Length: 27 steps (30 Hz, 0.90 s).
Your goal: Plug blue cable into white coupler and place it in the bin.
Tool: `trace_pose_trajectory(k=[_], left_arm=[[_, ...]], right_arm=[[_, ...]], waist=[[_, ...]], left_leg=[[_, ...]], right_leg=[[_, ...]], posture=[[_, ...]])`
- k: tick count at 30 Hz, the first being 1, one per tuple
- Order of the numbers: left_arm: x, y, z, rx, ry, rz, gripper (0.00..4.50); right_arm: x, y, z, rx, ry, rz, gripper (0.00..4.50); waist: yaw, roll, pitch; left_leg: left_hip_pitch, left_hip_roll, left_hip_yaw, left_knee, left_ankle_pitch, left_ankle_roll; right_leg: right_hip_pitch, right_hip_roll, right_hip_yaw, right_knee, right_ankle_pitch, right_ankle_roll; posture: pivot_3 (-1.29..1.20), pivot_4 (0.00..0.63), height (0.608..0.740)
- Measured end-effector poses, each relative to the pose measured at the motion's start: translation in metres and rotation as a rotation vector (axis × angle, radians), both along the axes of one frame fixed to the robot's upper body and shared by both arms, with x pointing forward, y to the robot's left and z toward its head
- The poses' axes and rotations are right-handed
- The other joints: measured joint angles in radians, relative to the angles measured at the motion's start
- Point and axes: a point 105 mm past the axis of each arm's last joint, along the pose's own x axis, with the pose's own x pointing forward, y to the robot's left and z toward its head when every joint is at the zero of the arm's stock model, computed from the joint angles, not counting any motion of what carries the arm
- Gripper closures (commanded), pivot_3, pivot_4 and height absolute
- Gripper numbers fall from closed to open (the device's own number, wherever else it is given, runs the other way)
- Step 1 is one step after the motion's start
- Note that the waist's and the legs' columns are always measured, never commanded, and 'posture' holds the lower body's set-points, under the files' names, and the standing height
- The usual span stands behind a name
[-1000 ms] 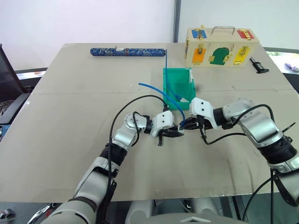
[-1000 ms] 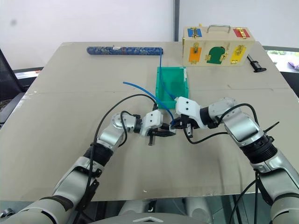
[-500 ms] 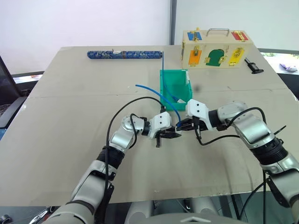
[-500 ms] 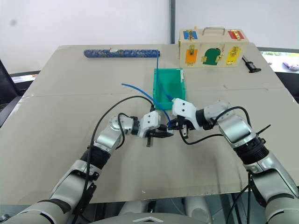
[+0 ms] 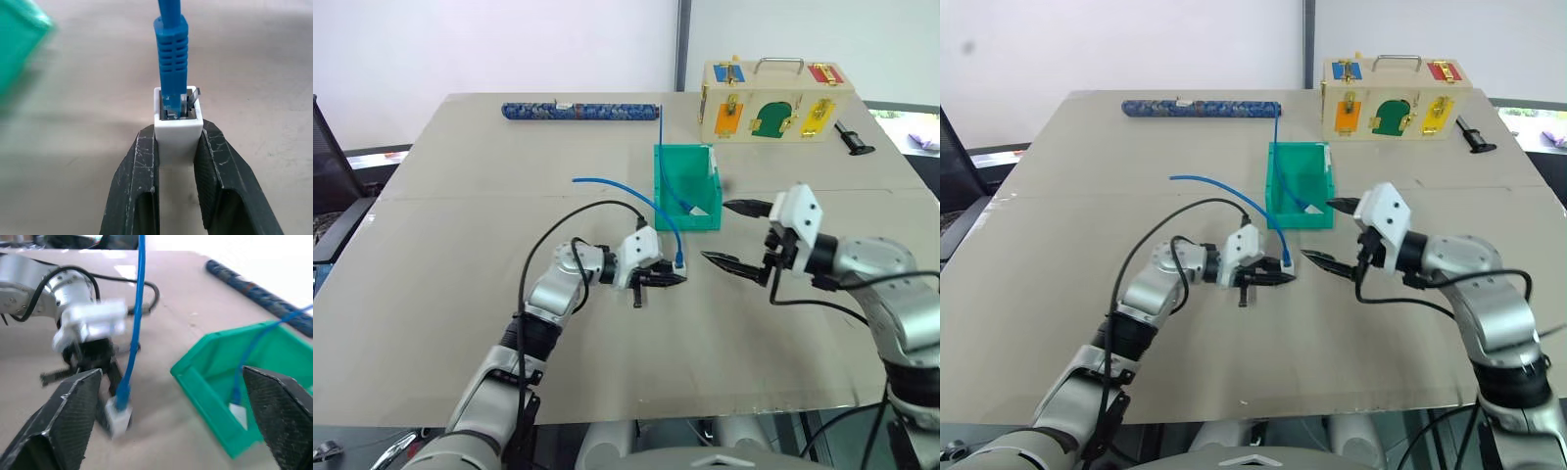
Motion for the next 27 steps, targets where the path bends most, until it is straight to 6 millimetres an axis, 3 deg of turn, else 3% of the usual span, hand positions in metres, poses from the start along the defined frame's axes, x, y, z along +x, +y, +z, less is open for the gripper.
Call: trace_pose_trajectory(k=[7,9,12,17,23,25,27], left_arm=[[0.031,0.005,0.081,-0.184,0.237,0.247,4.11],[0.043,-0.004,0.108,-0.233,0.284,0.283,4.11],[0.061,-0.017,0.116,-0.231,0.352,0.356,4.11],[0.089,-0.039,0.102,-0.175,0.448,0.477,4.11],[0.104,-0.048,0.098,-0.180,0.512,0.532,1.54],[0.105,-0.047,0.098,-0.178,0.520,0.538,0.45],[0.103,-0.045,0.096,-0.168,0.540,0.542,0.05]], right_arm=[[-0.033,-0.020,-0.013,0.047,-0.056,-0.263,0.05],[-0.037,-0.027,-0.017,0.053,-0.074,-0.356,0.05],[-0.039,-0.031,-0.019,0.063,-0.094,-0.429,0.05],[-0.042,-0.031,-0.020,0.077,-0.116,-0.490,0.05],[-0.046,-0.033,-0.026,0.074,-0.108,-0.536,0.00],[-0.048,-0.034,-0.026,0.077,-0.104,-0.549,0.00],[-0.049,-0.034,-0.025,0.078,-0.108,-0.548,0.00]], waist=[[0.009,-0.001,0.002],[0.008,-0.001,0.002],[0.008,-0.001,0.002],[0.005,-0.001,0.003],[0.008,-0.001,0.004],[0.007,-0.001,0.004],[0.006,-0.001,0.004]], left_leg=[[0.000,-0.001,-0.004,0.005,0.000,0.000],[0.001,-0.001,-0.004,0.007,0.000,0.000],[0.001,-0.002,-0.003,0.008,0.000,0.000],[0.000,-0.002,-0.003,0.007,0.000,0.000],[-0.003,-0.003,-0.003,0.007,0.000,0.000],[-0.003,-0.003,-0.003,0.007,0.000,0.000],[-0.003,-0.003,-0.003,0.007,0.000,0.000]], right_leg=[[0.004,0.001,-0.005,0.001,-0.003,0.005],[0.006,0.001,-0.006,0.001,-0.003,0.005],[0.007,0.000,-0.006,0.000,-0.003,0.005],[0.006,0.001,-0.007,0.000,-0.003,0.004],[0.003,0.000,-0.007,-0.001,-0.003,0.004],[0.003,0.000,-0.007,-0.001,-0.003,0.004],[0.003,0.000,-0.007,-0.001,-0.003,0.005]], posture=[[0.00,0.150,0.740],[0.00,0.150,0.740],[0.00,0.150,0.740],[0.00,0.150,0.740],[0.00,0.150,0.740],[0.00,0.150,0.740],[0.00,0.150,0.740]])
